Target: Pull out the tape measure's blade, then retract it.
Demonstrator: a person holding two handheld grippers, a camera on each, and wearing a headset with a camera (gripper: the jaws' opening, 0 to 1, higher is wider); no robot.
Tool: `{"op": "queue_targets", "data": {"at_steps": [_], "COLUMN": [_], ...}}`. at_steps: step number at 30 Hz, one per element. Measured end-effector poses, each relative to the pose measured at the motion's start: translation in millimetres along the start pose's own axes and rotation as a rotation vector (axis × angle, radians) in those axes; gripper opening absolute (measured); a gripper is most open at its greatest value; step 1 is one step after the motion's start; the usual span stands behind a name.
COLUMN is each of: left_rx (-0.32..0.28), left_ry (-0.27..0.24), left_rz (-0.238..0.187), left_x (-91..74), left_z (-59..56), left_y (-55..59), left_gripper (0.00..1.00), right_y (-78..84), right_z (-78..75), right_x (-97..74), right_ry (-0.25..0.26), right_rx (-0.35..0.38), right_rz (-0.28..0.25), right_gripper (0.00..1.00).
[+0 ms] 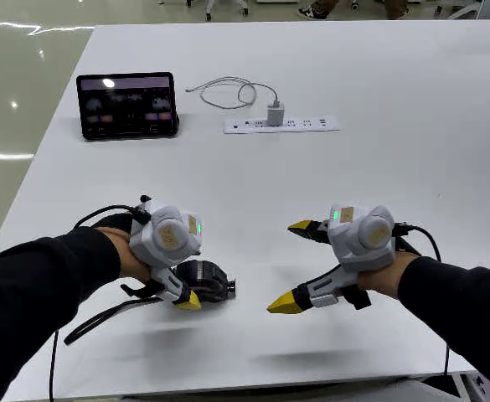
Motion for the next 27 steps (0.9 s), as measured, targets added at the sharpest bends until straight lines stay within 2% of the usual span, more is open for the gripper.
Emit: {"op": "queue_targets", "data": {"at_steps": [2, 4, 10, 11, 16, 20, 22, 27], "left_rx": [0.005, 0.028, 0.005, -0.026, -0.023, -0.032, -0.027, -0.024], "left_ry": [0.002, -0.001, 0.005, 0.020, 0.020, -0.001, -0.034, -0.051], "left_rz": [0.006, 0.024, 0.035, 0.034, 0.059, 0.066, 0.068, 0.063], "left_x": [2.1, 5.4, 5.8, 6.1, 8.4, 10.0, 12.5, 11.9], "left_z": [-0.1, 1.6, 1.6, 2.2, 2.6, 3.0, 5.5, 2.9], "left_y": [-0.8, 0.9, 2.1, 2.5, 2.8, 3.2, 3.4, 5.0], "left_gripper": [0.46, 0.34, 0.34, 0.34, 0.34, 0.33, 0.33, 0.33], "right_y": [-2.9, -4.4, -6.6, -7.1, -9.3, -9.6, -9.0, -1.9], "right_z": [1.5, 4.0, 4.9, 4.3, 0.6, -0.6, -0.5, 5.3], "right_x": [6.6, 13.4, 26.5, 28.5, 33.6, 39.2, 42.5, 57.1], "right_ry": [-0.016, -0.043, -0.077, -0.080, -0.087, -0.099, -0.104, -0.140], "right_rx": [-0.024, -0.059, -0.111, -0.117, -0.133, -0.144, -0.142, -0.179], "right_rz": [0.006, 0.019, 0.034, 0.034, 0.038, 0.040, 0.040, 0.066], "right_gripper": [0.91, 0.91, 0.87, 0.86, 0.83, 0.79, 0.77, 0.66]}}
Point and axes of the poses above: the centre of the closed fingertips' face, and the gripper's own axes: x roughly forward along the fingers, z roughly to its left, y roughly out of its underside, the point moved 3 cm from there along -x, roughly backward along the fingers, and after that the axes turned 14 degrees about -x, right-handed, at the moved point
